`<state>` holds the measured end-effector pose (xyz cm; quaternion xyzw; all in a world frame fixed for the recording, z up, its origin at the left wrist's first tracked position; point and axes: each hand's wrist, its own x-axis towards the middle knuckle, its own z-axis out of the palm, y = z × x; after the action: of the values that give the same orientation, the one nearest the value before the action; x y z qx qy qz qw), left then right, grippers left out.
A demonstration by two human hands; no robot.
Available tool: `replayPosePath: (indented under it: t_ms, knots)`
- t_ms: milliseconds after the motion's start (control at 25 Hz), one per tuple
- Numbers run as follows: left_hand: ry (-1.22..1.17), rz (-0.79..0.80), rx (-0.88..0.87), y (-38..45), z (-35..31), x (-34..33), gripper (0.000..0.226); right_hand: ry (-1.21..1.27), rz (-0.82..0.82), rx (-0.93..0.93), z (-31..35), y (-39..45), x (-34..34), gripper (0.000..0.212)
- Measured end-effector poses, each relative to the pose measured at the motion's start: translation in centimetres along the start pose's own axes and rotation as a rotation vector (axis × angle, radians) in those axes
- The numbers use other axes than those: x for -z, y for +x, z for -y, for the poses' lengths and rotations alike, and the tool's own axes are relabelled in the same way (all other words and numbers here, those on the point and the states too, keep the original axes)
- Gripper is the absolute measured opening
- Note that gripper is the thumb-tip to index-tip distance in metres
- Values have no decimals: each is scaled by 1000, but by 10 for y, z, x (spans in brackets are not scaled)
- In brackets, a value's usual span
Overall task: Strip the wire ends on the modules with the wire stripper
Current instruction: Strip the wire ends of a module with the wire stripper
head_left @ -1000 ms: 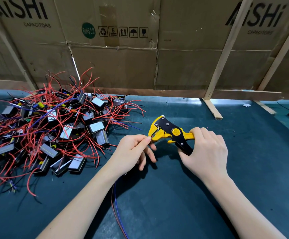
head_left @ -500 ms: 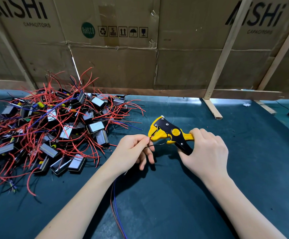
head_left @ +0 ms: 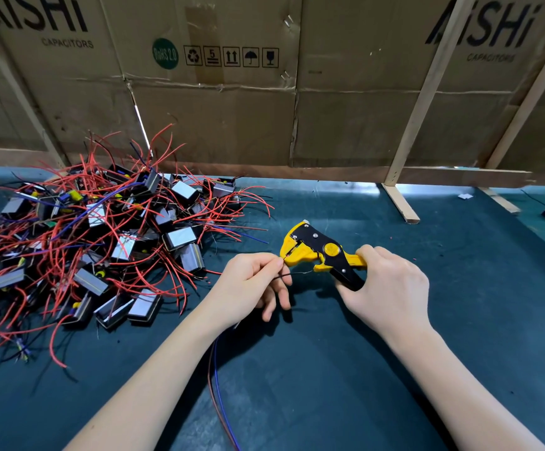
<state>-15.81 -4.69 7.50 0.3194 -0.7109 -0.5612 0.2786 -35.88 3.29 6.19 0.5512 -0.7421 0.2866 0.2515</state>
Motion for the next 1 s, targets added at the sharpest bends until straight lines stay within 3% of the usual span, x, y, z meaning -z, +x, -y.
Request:
replayPosePath:
  t_ms: [320,560,720,1000]
  knots:
    - [15,18,-27,-3,-4,1,34,-43,60,-20,2,1,4,43]
    - [54,-33,-24,-1,-6,4,24,-51,166,-299,-17,9,6,43]
    - [-175,-145,-40,6,-14,8,32,61,166,-427,-26,11,10,44]
    - [-444,-178,-96,9,-19,14,19,261,218,-490,-13,12,11,42]
